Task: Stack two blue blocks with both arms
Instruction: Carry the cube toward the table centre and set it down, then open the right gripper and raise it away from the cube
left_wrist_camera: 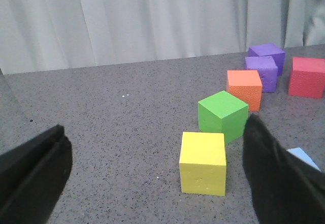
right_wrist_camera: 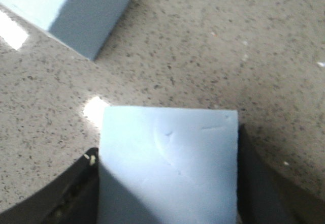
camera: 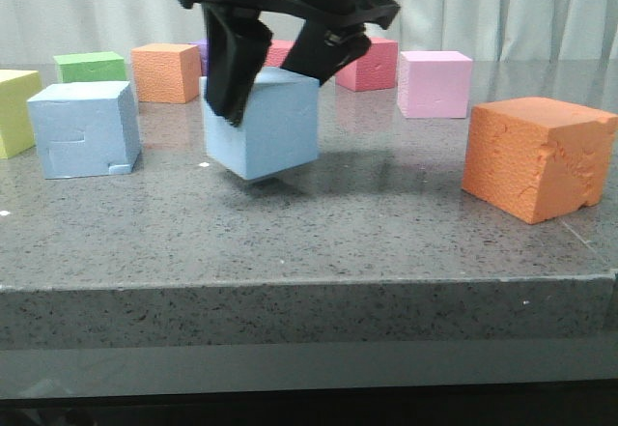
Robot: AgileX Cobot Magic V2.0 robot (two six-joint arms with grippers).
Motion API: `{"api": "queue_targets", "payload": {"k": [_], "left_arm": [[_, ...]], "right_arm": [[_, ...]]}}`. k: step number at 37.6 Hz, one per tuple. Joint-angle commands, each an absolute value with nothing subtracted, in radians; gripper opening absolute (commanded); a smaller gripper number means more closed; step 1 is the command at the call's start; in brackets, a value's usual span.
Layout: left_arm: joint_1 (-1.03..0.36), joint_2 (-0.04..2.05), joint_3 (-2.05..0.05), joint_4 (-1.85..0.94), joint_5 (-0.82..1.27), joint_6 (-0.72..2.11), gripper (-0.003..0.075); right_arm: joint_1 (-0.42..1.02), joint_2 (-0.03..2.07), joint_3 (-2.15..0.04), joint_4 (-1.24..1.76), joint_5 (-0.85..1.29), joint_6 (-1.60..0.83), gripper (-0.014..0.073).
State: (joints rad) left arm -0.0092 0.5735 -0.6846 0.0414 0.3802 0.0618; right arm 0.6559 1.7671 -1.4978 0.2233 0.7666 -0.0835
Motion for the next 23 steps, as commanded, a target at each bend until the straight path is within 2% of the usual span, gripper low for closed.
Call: {"api": "queue_targets", "payload": {"k": [1,11,21,23], "left_arm": [[-0.008,0.58,-0.72,0.037,0.299,0.051,0.0651],[-0.008,0.58,-0.72,0.037,0.299,0.051,0.0651],[-0.008,0.58,-0.72,0.037,0.299,0.051,0.0651],[-0.008,0.58,-0.72,0.037,0.299,0.051,0.0651]], "right_arm": [[0.658,1.725,-1.533,0.206,0.707,-0.096,0.0295],[0.658,1.728,-1.531,0.177,0.709,-0.096,0.0372],[0.658,1.758,-1.531,0.177,0.722,-0.096,0.0392],[0.658,1.758,-1.531,0.177,0.722,-0.096,0.0431]]}}
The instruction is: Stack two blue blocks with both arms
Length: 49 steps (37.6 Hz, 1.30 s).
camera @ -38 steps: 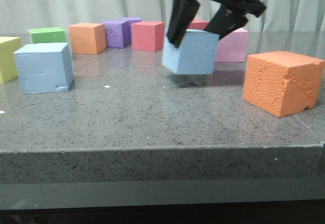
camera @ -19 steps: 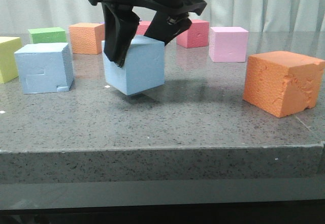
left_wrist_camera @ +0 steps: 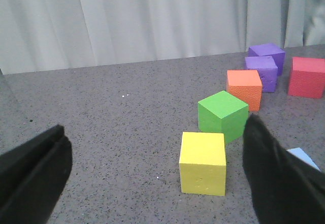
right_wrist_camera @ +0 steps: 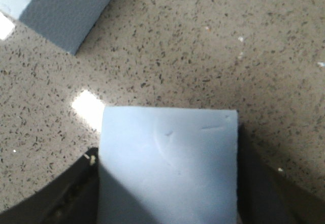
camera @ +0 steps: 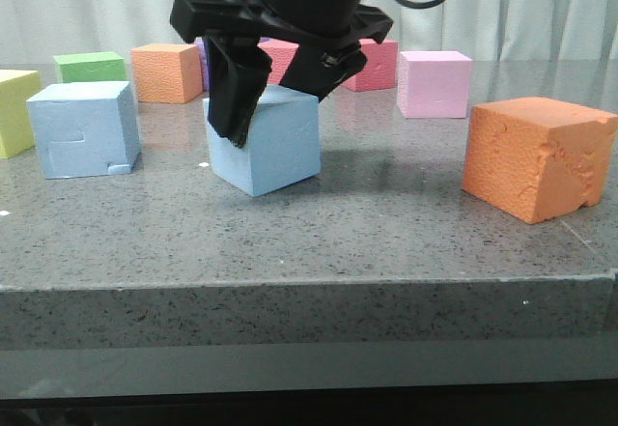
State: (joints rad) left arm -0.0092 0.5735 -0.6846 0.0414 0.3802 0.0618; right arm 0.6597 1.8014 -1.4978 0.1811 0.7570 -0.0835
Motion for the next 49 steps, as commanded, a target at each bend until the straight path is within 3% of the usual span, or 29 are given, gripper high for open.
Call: {"api": "queue_targets", "payload": {"k": [1,6,23,27,39,41,49], "left_arm": [[-0.008,0.58,-0.72,0.037,0.299,0.051,0.0651],[-0.008,0.58,-0.72,0.037,0.299,0.051,0.0651],[-0.008,0.58,-0.72,0.037,0.299,0.051,0.0651],[-0.008,0.58,-0.72,0.037,0.299,0.051,0.0651],[-0.008,0.58,-0.72,0.037,0.299,0.051,0.0651],[-0.008,0.58,-0.72,0.037,0.299,0.051,0.0651],[-0.008,0.58,-0.72,0.037,0.299,0.051,0.0651]], "right_arm": [[0.658,1.758,-1.531,0.177,0.721,-0.096,0.0469],[0.658,1.758,-1.531,0.175,0.722,-0.096,0.067],[0.658,1.626,-1.532,0.174,0.679,-0.079,0.0638],[0.658,1.6,-1.532,0.174,0.674,-0.079,0.0545],[0.657,1.53,-1.532,0.175,0.641,-0.079,-0.0038],[0.653,1.519,-1.532,0.175,0.641,-0.079,-0.0072],[0.569,1.474,-1.532,0.175,0.676,-0.061,-0.0068]]}}
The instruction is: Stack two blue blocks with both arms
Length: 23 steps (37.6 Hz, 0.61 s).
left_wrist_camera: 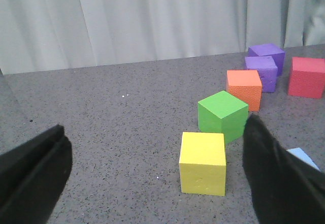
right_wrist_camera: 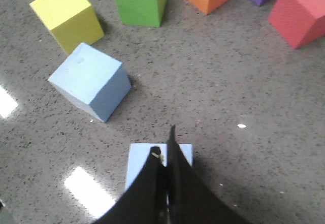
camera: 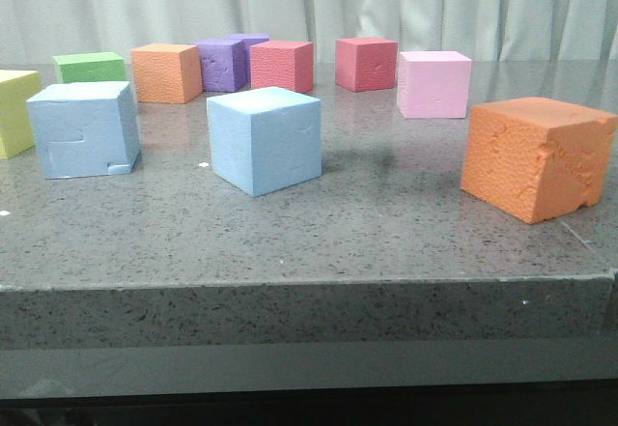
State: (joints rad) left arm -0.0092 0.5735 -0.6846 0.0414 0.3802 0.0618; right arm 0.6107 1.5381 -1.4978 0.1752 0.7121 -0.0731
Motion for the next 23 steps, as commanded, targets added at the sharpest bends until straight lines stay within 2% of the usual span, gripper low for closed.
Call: {"api": "queue_targets", "payload": {"k": [1,10,18,23], "left_arm": [[-0.008,0.58,-0.72,0.037,0.299,0.051,0.0651],[-0.008,0.58,-0.72,0.037,0.299,0.051,0.0651],[-0.008,0.58,-0.72,0.037,0.299,0.051,0.0651],[-0.008,0.58,-0.72,0.037,0.299,0.051,0.0651]], "right_arm": [[0.554,1.466,-1.532,0.175,0.691,-0.057,-0.0068],[0.337,1.36,-1.452,0.173,0.733,-0.043,-0.0068],[0.076,1.183,-1.232,0.113,0.685,-0.045,-0.0068],[0.037,1.044,-1.064,0.1,0.567,-0.045,-0.0068]]}}
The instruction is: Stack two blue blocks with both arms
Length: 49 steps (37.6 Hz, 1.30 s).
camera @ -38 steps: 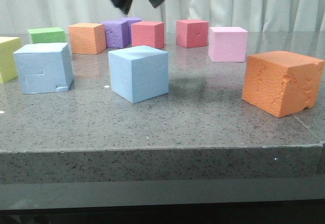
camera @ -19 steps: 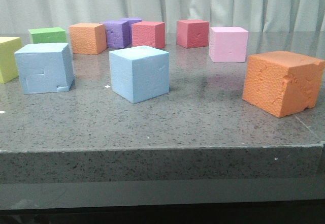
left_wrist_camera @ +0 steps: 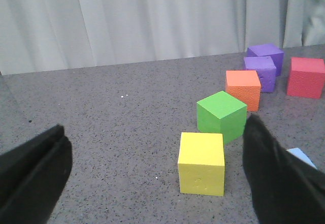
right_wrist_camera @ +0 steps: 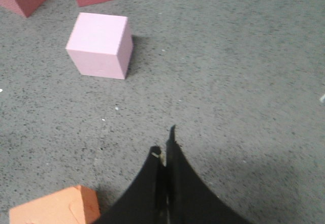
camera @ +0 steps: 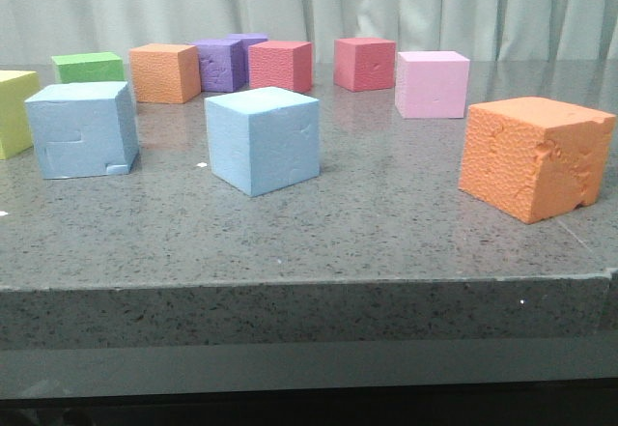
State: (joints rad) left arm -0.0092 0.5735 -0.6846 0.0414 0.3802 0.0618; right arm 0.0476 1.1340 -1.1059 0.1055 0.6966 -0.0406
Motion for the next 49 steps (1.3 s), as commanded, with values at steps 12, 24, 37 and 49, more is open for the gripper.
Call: {"api": "queue_targets", "payload": {"k": [12,24,37,49], "left_arm": [[-0.008,0.58,-0.72,0.037,0.299,0.051,0.0651],[-0.008,0.58,-0.72,0.029,0.258,0.051,0.0651],[-0.109,0.77,-0.754,-0.067,0.261,0.051,0.0651],[-0.35,1.121,-1.031,-0.075,0.501,0.051,0.0651]], "right_arm": [[0.043,0.607,-0.584,0.095,0.265,-0.045,-0.0068],[0.043,0.408,-0.442,0.095,0.183,-0.045,-0.0068],[0.043,0.408,-0.442,0.095,0.18,-0.045,-0.0068],[0.043,0.408,-0.441,0.096,0.181,-0.045,-0.0068]]}}
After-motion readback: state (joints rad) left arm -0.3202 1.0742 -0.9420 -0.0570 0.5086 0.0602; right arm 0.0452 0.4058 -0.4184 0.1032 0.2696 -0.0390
